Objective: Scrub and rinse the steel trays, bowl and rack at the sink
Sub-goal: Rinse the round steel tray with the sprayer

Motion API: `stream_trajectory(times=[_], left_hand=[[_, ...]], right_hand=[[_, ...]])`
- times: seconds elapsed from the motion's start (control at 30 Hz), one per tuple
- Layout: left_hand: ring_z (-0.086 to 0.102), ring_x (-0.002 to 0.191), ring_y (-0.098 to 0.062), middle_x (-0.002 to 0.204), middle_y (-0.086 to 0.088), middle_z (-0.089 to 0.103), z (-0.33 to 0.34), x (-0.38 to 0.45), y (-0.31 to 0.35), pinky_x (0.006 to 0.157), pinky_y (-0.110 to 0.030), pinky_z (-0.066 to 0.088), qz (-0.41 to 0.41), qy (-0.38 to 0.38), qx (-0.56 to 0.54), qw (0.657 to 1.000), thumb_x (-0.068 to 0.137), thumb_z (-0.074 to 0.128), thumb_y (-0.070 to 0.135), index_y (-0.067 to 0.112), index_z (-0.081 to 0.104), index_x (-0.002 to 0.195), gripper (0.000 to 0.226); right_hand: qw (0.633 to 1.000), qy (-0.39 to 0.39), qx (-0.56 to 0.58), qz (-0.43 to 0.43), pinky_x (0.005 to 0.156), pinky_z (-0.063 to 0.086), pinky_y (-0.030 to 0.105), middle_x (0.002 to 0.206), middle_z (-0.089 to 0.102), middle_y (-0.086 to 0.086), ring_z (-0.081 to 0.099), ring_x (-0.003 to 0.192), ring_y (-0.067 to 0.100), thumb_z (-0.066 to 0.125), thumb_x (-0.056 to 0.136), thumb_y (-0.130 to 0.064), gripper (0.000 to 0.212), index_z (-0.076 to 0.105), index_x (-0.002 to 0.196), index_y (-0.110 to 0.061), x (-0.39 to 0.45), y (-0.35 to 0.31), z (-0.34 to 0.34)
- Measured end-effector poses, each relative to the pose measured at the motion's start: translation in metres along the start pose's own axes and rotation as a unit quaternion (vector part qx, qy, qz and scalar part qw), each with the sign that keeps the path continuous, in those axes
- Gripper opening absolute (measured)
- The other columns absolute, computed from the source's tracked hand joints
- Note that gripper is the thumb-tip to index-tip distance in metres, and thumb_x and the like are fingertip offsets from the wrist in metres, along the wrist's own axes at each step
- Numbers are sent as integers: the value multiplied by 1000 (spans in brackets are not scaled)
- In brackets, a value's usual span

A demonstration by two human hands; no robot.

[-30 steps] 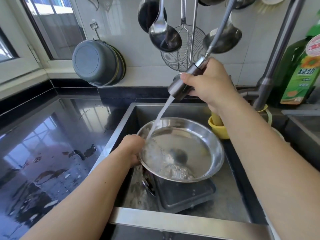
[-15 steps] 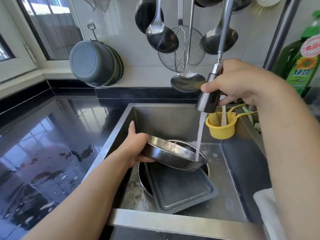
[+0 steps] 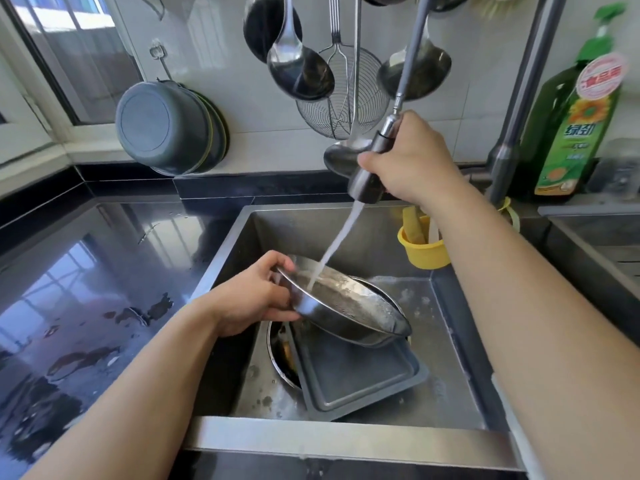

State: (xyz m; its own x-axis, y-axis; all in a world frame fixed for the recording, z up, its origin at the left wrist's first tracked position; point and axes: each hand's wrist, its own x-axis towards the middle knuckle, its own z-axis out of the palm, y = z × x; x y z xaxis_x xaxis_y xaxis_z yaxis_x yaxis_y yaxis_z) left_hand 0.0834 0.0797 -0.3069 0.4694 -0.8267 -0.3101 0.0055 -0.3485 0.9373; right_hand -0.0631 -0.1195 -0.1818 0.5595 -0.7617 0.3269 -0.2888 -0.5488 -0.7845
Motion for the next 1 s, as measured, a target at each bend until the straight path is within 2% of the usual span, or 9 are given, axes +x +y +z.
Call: stream_trajectory(times=[0.13,0.23,0.3,0.4,0.47,0.53,0.77,0.87,1.0], left_hand=[[73,109,-34,147,-24,48,-10,0,1,97,-55,58,76,32,227,970,85,75,-6,32,64,99,42],[47,139,-32,168,10,3,-4,-5,10,117,-46,41,135,93,458,874,82,87,27,42,68,96,27],[23,149,-26,165,11,12,2,-9,14,123,-50,26,188,113,515,828,82,85,40,45,70,90,18],[43,136,-11,143,13,54,15,-15,21,117,-45,36,244,91,395,881,90,79,31,38,69,87,13],[64,101,-3,106,12,72,19,-17,28,96,-34,51,225,122,312,915,96,73,28,28,72,93,3],[64,75,-5,84,1,73,21,-18,32,75,-29,51,198,158,271,929,99,69,29,22,71,91,11],[55,55,-23,64,-10,63,24,-9,34,52,-31,43,154,241,95,954,106,59,22,5,66,86,28],[49,53,-25,63,-16,56,23,-8,32,51,-32,42,129,200,-22,971,107,54,13,2,59,82,28],[45,57,-22,64,-10,51,29,-8,29,56,-31,38,112,132,-103,979,104,51,1,0,64,101,14]], right_hand=[[989,-21,-142,21,71,41,34,115,56,6,55,97,28,76,87,-33,47,51,122,-13,4,8,-33],[987,-50,-148,29,61,42,33,112,59,8,59,90,26,77,87,-30,44,53,120,-14,6,11,-48],[988,-58,-143,24,58,39,31,111,59,7,59,90,25,76,88,-30,42,53,120,-14,6,11,-50],[987,-54,-153,20,57,36,32,111,57,7,57,95,27,75,89,-28,42,51,121,-14,7,13,-49],[985,-37,-166,17,59,36,33,110,57,7,56,94,27,73,89,-25,41,51,122,-15,6,14,-50],[986,-33,-161,23,59,38,33,110,57,7,57,93,26,73,89,-23,41,51,123,-15,5,16,-52],[995,-87,45,31,77,63,47,107,66,10,68,95,30,76,87,-17,25,58,103,-12,5,7,-35],[992,-72,105,22,76,63,48,106,69,8,70,96,28,77,83,-17,25,58,99,-16,4,1,-22],[983,-57,172,16,77,63,51,107,69,3,70,98,27,78,73,-26,35,58,100,-23,-1,-7,-5]])
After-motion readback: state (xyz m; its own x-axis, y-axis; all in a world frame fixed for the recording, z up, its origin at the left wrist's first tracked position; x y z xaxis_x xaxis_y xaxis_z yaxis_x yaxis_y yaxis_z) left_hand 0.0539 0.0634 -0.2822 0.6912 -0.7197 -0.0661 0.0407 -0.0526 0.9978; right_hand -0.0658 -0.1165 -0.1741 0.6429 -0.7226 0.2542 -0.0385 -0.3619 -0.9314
